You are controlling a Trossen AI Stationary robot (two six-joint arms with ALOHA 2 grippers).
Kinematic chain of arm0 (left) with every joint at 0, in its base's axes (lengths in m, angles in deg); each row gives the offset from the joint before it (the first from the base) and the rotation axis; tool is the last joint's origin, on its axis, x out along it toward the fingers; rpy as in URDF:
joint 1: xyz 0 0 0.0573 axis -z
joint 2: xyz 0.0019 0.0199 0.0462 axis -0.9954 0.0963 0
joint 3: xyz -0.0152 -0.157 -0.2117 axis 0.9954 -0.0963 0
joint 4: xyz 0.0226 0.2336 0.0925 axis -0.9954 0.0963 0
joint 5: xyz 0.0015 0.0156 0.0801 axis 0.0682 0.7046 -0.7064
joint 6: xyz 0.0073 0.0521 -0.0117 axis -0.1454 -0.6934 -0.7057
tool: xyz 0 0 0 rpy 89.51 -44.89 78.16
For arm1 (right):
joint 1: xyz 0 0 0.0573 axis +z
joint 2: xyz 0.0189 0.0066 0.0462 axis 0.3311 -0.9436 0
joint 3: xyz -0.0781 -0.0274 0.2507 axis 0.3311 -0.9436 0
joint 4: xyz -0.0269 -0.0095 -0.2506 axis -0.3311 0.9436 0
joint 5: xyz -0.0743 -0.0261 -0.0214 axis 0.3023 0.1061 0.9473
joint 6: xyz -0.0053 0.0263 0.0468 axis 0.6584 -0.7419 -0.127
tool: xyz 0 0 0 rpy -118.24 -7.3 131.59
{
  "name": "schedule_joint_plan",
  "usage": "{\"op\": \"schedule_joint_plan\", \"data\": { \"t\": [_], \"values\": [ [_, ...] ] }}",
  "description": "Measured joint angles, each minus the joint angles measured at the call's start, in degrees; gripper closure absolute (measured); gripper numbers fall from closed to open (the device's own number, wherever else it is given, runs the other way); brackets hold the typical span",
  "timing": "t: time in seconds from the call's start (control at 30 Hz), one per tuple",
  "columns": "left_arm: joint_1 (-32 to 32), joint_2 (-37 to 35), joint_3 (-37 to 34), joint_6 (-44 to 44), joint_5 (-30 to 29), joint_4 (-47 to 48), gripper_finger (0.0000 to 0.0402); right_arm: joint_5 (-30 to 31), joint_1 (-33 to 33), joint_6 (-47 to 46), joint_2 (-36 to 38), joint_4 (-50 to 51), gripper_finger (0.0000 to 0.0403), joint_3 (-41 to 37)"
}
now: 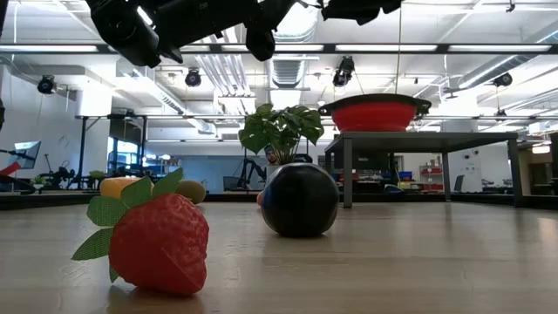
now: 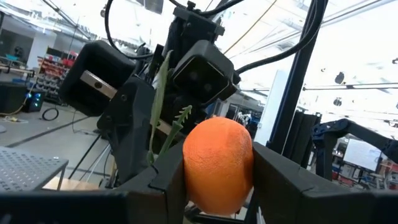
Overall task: Pick & Place Fruit
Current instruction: Put the orange into the red strainer bowl on the shelf
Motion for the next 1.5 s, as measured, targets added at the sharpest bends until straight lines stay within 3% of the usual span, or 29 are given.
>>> {"op": "schedule_joint_plan", "data": {
  "t": [0.53,0.93,1.23,1.33,1.5],
  "values": [
    [0.0,0.0,2.8,-2.7,0.9,3.5,0.0246,1.3,0.0,1.1,-0.4,-2.5,0.03,0.5],
    [0.0,0.0,2.9,-2.8,1.0,3.7,0.0246,1.5,0.0,2.1,-0.4,-2.3,0.0386,0.5],
    [0.0,0.0,2.9,-2.8,0.9,4.1,0.0243,3.2,-0.1,2.0,-0.4,-2.3,0.0392,0.5],
    [0.0,0.0,2.9,-3.5,0.9,5.1,0.0222,3.3,-0.1,1.9,-0.4,-2.2,0.0393,0.5],
    [-0.1,0.0,2.9,-4.3,0.9,6.9,0.0148,3.3,-0.1,1.1,-0.4,-0.6,0.0393,1.4]
  ]
}}
